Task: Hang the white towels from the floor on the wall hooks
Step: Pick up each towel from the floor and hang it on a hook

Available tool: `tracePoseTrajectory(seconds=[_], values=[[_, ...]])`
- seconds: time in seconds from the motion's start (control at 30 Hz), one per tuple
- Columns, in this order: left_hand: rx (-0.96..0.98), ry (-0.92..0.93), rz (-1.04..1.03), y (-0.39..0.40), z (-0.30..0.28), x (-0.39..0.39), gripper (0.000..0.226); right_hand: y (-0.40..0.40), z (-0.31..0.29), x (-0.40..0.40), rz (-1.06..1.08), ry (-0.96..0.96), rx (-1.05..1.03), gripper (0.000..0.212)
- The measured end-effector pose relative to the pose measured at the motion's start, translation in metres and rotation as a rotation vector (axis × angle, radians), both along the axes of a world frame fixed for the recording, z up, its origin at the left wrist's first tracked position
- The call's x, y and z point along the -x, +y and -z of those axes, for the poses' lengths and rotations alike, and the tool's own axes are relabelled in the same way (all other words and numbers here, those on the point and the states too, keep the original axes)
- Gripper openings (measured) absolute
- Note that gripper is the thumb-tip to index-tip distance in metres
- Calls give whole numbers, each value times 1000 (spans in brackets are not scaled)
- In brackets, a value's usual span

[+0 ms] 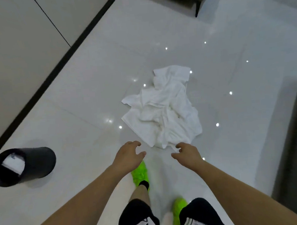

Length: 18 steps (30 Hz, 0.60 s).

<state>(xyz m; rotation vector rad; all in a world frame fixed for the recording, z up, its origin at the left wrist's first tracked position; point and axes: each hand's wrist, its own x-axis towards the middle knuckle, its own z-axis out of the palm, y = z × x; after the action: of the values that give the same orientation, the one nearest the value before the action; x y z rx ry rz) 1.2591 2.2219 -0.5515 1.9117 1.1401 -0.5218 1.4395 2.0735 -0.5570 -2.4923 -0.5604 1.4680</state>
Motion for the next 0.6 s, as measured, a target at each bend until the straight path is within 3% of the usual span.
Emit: tracePoseTrajectory(seconds=[0.13, 0.3, 0.5, 0.6], values=[[57, 81, -57, 24, 80, -15, 47, 26, 86, -12, 46, 100, 94, 52], [106, 151, -115, 30, 215, -34, 45, 39, 239, -32, 91, 153, 164, 46], [164, 205, -173, 1, 361, -54, 42, 48, 397, -49, 380, 257, 209, 14], [198, 210, -177, -13, 407, -57, 42, 45, 456, -41, 452, 271, 233, 34]])
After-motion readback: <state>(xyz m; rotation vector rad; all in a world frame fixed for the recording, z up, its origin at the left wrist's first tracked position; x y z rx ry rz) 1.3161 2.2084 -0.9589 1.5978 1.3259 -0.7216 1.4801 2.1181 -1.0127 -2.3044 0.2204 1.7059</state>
